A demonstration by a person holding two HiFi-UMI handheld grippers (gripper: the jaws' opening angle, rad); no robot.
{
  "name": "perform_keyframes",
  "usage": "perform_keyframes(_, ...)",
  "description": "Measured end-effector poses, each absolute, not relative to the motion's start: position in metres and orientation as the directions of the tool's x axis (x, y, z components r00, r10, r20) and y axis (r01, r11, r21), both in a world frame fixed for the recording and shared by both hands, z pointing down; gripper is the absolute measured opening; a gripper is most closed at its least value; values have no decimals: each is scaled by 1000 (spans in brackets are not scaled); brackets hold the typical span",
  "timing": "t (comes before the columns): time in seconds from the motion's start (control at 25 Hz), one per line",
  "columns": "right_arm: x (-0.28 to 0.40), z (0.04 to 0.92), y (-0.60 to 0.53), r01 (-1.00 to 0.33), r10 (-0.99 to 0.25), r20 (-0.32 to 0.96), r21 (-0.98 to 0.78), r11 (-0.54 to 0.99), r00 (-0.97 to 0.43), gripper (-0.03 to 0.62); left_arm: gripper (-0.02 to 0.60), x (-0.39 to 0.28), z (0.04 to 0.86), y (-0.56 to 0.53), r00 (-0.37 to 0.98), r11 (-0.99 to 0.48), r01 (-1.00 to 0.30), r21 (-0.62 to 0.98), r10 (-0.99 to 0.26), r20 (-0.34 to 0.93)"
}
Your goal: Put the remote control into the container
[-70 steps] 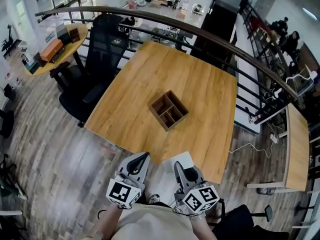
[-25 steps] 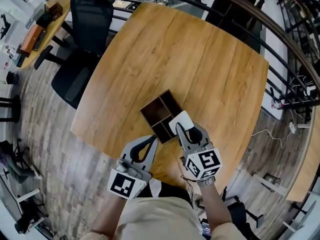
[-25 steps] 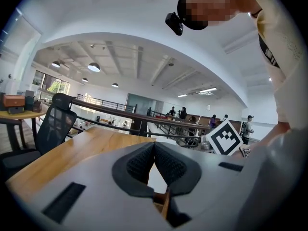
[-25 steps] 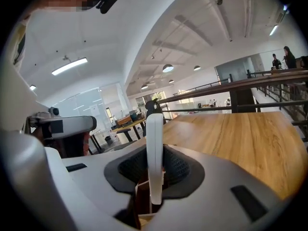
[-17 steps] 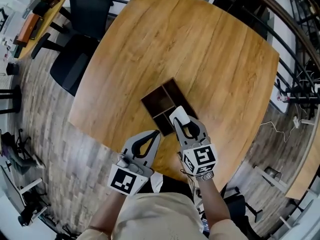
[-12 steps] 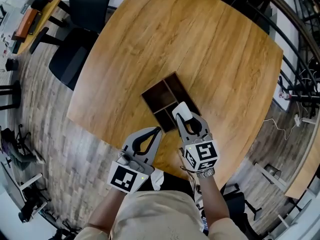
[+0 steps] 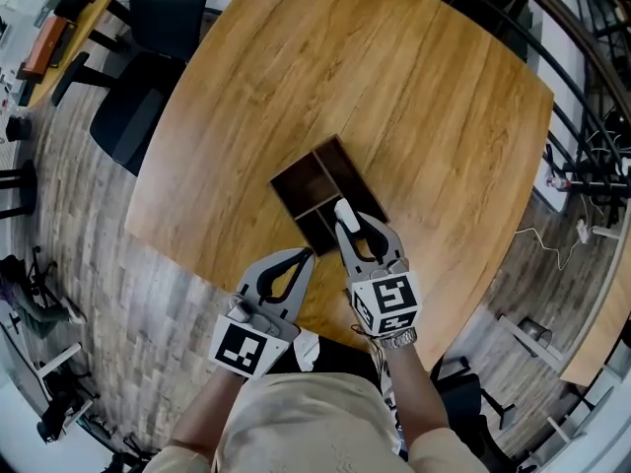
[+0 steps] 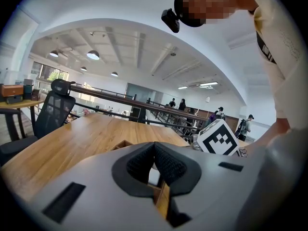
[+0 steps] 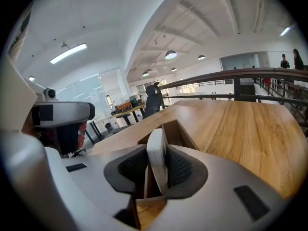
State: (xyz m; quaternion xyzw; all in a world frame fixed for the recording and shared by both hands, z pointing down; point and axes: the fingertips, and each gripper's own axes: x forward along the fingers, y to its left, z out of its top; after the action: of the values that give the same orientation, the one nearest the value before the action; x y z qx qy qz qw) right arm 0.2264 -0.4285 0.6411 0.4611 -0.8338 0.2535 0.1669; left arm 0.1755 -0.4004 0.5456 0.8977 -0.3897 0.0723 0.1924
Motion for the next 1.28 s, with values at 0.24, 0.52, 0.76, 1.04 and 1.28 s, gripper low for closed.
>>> perform_keyframes(0.24, 237, 619, -424, -868, -730, 471, -266, 419, -496, 103, 12, 180, 542, -391, 704, -645, -710, 282, -654, 278)
perform_keyframes(0.52, 261, 574, -414, -905, -820, 395, -275, 324, -414, 103, 12, 180, 518, -375, 734, -686, -679, 262, -635, 240)
perform_keyframes(0.76, 253, 523, -381, -912, -870, 316, -290, 290, -378, 27, 12, 166, 482, -355, 767, -728, -641, 242, -614, 185)
perform_keyframes(1.04, 194, 471, -332, -915, -886, 265, -247, 319, -381, 17, 12, 117, 437, -330, 782, -761, -624, 176, -608, 138)
perform_keyframes(1.28, 131, 402, -299, -922, -916, 159, -187, 338, -368, 17, 12, 74, 384, -321, 784, -775, -617, 134, -620, 23)
